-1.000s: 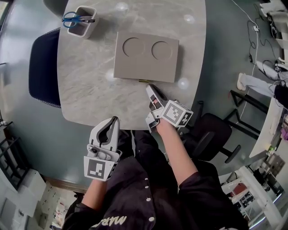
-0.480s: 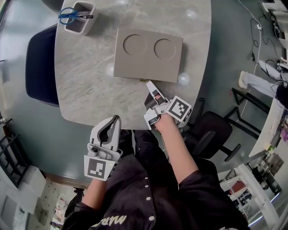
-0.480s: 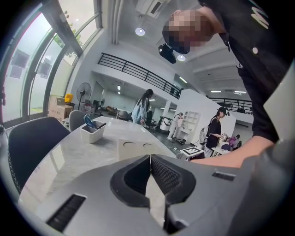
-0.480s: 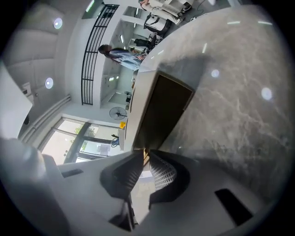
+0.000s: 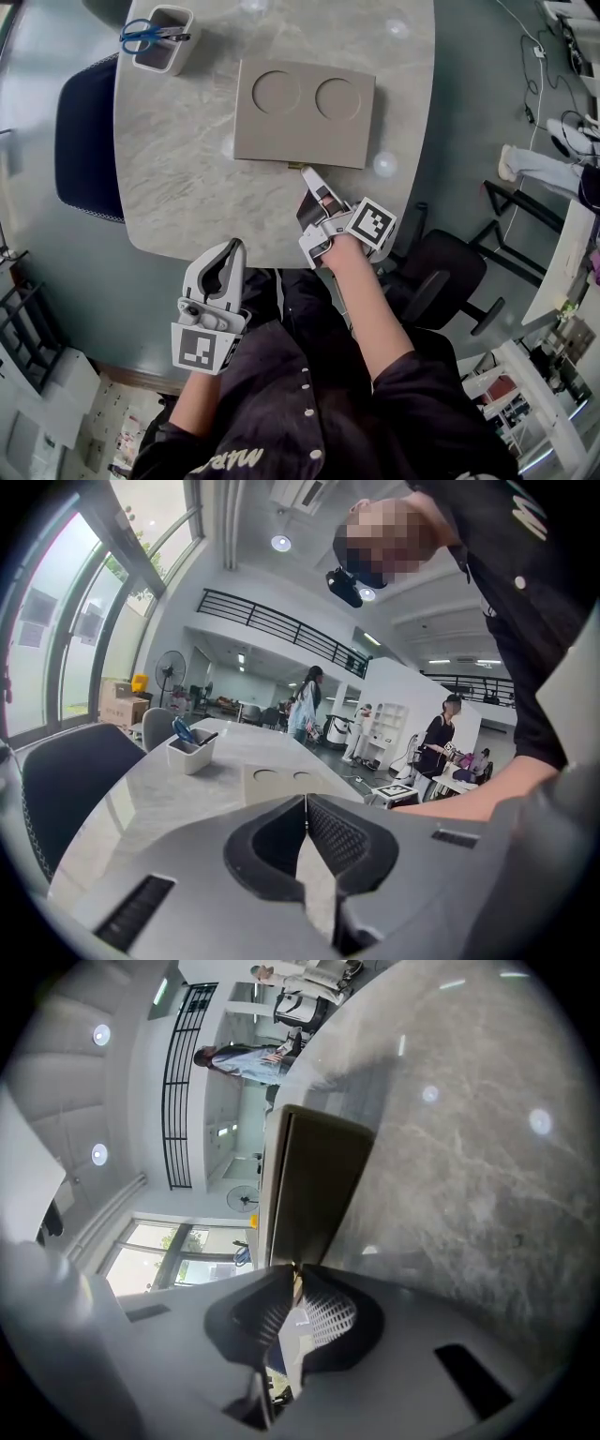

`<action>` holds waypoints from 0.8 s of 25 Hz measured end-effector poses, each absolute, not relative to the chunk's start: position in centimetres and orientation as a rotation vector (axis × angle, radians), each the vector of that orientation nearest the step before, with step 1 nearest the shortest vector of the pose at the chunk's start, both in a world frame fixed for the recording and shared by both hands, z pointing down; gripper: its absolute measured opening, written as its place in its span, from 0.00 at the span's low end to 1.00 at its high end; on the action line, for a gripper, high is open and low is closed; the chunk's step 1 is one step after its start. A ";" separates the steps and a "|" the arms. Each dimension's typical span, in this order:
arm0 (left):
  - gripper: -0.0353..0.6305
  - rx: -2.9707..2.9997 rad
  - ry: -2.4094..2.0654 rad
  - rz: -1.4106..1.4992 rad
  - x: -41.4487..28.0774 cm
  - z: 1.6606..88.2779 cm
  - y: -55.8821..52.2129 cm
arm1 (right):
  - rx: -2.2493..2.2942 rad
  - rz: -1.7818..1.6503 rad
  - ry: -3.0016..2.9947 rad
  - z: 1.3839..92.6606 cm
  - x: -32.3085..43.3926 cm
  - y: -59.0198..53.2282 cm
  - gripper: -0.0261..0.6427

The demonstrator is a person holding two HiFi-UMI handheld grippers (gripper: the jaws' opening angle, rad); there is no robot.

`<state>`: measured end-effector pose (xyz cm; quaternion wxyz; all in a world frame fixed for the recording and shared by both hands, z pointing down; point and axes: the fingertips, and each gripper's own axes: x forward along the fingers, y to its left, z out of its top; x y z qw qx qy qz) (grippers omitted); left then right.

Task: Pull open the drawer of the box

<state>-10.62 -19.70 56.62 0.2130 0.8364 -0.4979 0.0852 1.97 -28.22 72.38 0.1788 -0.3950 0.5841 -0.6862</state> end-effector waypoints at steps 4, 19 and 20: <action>0.08 2.340 -1.386 0.232 -10.3 55.8 -19.5 | -1.103 -1.964 1.617 72.3 2.1 -27.1 0.07; 0.08 2.334 -1.397 0.261 -10.2 55.0 -17.9 | -1.136 -2.016 1.610 72.0 1.8 -20.8 0.07; 0.08 2.337 -1.397 0.262 -10.3 54.9 -17.8 | -1.141 -2.024 1.604 72.0 1.8 -20.3 0.07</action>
